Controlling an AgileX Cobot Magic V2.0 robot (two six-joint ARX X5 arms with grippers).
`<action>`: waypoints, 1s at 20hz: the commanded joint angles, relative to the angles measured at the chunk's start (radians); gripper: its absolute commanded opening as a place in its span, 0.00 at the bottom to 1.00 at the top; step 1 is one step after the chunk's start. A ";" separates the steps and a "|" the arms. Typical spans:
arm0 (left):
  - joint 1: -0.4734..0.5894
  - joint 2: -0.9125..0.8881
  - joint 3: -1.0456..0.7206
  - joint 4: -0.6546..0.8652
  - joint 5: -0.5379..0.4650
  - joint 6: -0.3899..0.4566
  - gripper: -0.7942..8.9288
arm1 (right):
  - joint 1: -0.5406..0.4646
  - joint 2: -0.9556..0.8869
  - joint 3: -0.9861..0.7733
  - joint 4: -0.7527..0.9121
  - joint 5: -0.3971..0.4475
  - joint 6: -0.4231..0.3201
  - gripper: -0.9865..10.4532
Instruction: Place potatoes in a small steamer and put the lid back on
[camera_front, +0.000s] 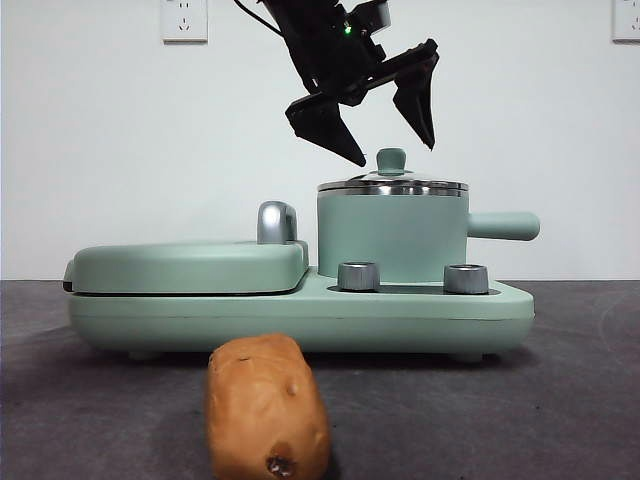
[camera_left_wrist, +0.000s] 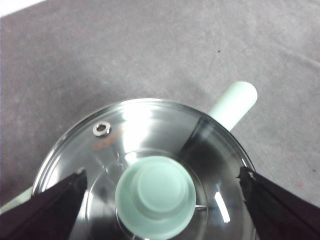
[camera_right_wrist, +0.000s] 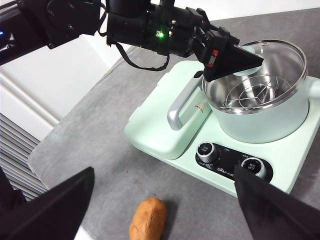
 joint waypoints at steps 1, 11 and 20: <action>-0.013 0.032 0.035 -0.008 -0.002 -0.009 0.55 | 0.001 0.005 0.015 0.005 -0.002 -0.009 0.48; -0.017 0.036 0.035 -0.019 -0.002 -0.009 0.17 | 0.001 0.005 0.015 0.005 -0.003 -0.008 0.48; -0.016 0.035 0.072 -0.044 -0.006 -0.007 0.09 | 0.001 0.005 0.015 0.005 -0.003 -0.008 0.48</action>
